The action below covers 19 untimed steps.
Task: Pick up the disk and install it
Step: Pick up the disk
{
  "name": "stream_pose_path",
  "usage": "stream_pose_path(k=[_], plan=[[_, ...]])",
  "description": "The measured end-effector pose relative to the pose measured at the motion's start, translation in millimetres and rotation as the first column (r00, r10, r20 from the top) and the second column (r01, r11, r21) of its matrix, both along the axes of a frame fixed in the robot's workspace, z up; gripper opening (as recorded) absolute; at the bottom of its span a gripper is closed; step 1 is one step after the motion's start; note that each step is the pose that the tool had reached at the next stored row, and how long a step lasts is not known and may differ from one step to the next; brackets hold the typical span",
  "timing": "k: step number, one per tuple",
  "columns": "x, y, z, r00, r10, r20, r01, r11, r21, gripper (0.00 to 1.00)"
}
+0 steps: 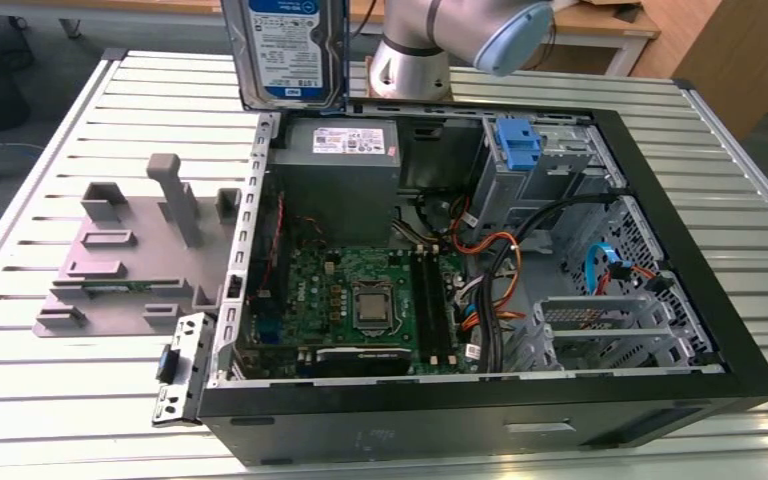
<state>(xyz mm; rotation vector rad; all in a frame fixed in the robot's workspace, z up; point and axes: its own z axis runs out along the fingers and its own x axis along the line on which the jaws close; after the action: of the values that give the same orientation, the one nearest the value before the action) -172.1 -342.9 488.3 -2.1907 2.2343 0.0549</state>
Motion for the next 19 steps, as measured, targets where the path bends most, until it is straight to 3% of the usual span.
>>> stream_pose_path(k=[9, 19], plan=[[12.3, 0.7, -0.3, 1.0000, 0.000, 0.0000, 0.000, 1.0000, 0.0000, 0.35], [17.7, 1.3, -0.5, 1.0000, 0.000, 0.0001, 0.000, 1.0000, 0.0001, 0.35]])
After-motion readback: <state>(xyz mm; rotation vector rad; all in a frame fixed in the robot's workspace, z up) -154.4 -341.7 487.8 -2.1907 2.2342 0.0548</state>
